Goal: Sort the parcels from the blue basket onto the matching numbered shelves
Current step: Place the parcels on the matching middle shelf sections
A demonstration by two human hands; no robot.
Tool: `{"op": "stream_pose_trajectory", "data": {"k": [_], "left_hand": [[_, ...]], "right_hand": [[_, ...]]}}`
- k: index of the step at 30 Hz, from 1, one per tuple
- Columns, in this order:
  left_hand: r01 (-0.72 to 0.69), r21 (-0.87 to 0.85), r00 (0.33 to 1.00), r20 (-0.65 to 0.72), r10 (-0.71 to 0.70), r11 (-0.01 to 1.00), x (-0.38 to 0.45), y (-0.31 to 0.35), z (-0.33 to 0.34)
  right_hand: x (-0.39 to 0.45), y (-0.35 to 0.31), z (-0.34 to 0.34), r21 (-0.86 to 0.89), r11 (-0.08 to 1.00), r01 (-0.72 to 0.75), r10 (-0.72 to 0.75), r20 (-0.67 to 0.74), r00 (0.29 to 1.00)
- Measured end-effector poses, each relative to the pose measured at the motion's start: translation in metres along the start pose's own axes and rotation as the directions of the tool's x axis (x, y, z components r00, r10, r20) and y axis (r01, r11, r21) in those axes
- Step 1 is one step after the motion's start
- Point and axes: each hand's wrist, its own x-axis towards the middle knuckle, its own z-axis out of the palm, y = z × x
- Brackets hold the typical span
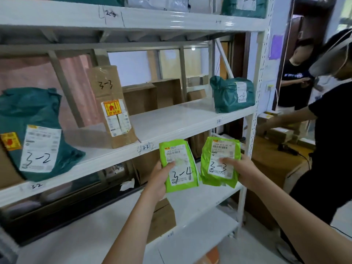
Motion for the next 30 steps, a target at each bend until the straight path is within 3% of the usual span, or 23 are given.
{"op": "stream_pose_trajectory", "data": {"k": [9,17,24,30], "left_hand": [[-0.109,-0.040,0.991,0.069,0.112,0.993,0.104,0.035,0.075],[-0.157,0.027,0.988,0.005,0.157,0.987,0.212,0.088,0.138],[-0.120,0.171,0.983,-0.119,0.142,0.978,0.290,0.095,0.195],[-0.088,0.174,0.957,-0.260,0.132,0.981,0.308,0.086,0.233]], "right_hand": [[0.103,-0.063,-0.051,-0.060,0.996,0.067,-0.072,-0.080,0.994],[0.190,-0.113,-0.075,-0.086,0.992,0.094,-0.103,-0.115,0.988],[0.246,-0.138,-0.105,-0.115,0.981,0.160,-0.168,-0.066,0.984],[0.282,-0.155,-0.123,-0.141,0.969,0.203,-0.190,0.098,0.977]]}}
